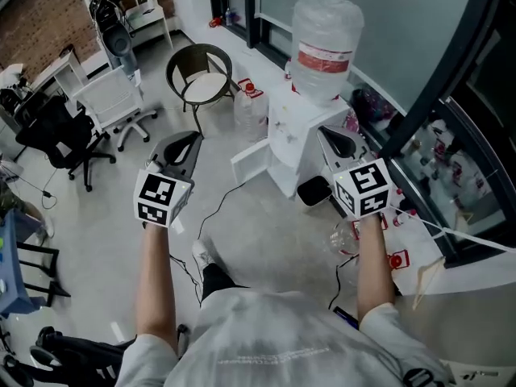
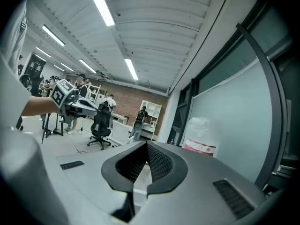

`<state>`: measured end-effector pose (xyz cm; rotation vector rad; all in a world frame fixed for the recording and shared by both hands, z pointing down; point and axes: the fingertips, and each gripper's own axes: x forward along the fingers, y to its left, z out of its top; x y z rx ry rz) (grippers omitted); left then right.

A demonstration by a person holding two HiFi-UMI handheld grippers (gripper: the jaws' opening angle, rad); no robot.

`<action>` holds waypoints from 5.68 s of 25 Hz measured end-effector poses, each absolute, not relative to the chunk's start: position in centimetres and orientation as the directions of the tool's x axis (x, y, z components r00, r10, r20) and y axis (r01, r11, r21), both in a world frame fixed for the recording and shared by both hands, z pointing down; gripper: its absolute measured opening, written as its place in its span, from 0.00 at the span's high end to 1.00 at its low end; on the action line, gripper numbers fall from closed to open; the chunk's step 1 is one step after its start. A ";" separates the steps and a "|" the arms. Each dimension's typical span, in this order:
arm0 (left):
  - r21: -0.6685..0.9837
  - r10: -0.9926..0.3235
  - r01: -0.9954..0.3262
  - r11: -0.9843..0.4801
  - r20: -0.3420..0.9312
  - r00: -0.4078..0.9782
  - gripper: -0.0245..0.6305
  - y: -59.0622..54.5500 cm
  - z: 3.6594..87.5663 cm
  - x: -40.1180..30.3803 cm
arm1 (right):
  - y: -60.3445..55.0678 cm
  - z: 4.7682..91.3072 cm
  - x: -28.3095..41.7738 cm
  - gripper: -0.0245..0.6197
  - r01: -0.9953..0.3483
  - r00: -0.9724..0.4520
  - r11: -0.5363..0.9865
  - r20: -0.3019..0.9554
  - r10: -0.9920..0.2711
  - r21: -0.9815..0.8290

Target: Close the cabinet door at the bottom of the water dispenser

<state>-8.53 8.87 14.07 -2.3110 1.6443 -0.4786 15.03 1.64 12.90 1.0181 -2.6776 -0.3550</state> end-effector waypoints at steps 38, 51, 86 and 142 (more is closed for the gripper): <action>0.132 -0.572 -0.726 -0.675 0.528 0.628 0.77 -29.5 61.8 -26.3 | -31.4 54.3 -7.0 0.92 -0.831 -0.521 0.549 0.473 -0.711 -0.090; 0.269 -0.429 -0.759 -0.593 0.692 0.580 0.64 -28.8 87.2 -21.0 | -29.0 77.1 -5.8 0.70 -0.781 -0.537 0.599 0.679 -0.500 -0.177; 0.355 -0.457 -0.836 -0.419 0.712 0.532 0.67 -20.9 95.3 -3.9 | -16.0 83.5 10.7 0.72 -0.921 -0.388 0.298 0.668 -0.635 -0.251; -0.008 -0.622 -0.706 -0.708 0.482 0.617 0.93 -22.2 49.6 -4.4 | -16.0 45.1 16.6 0.85 -0.946 -0.249 0.320 0.510 -0.823 0.055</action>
